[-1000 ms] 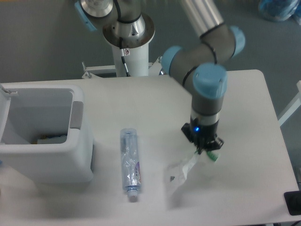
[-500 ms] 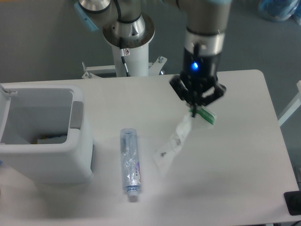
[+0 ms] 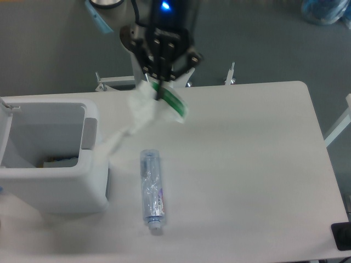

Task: Place the trash in the trash can
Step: 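Lift the bag and carry it over the white trash bin, then lower the bag into the bin and open the gripper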

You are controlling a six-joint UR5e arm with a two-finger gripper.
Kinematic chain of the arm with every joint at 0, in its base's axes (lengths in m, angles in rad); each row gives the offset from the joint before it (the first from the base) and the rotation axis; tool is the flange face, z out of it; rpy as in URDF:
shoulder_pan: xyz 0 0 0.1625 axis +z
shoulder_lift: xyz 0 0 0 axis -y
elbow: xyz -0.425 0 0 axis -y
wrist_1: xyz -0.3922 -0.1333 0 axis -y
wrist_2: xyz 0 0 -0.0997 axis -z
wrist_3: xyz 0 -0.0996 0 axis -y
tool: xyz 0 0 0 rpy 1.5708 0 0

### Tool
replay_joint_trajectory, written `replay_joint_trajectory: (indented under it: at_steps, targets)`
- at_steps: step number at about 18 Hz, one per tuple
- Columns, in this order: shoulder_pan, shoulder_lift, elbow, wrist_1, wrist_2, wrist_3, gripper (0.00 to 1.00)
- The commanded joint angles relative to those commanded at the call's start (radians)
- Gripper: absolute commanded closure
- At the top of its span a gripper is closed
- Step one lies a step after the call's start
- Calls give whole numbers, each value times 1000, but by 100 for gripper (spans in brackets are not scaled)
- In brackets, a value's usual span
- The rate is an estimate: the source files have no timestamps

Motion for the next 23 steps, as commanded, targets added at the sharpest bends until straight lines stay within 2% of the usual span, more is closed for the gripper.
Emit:
replay_joint_trajectory:
  at_steps: [5,11,16,23]
  targets:
    - [-114,-3,-41,11,18,60,100]
    - [-203,-18,-80,11,115,164,100]
    - [-273,-77,-86,20,199,172,100]
    - [-353,-139,-89,52,207,163,100]
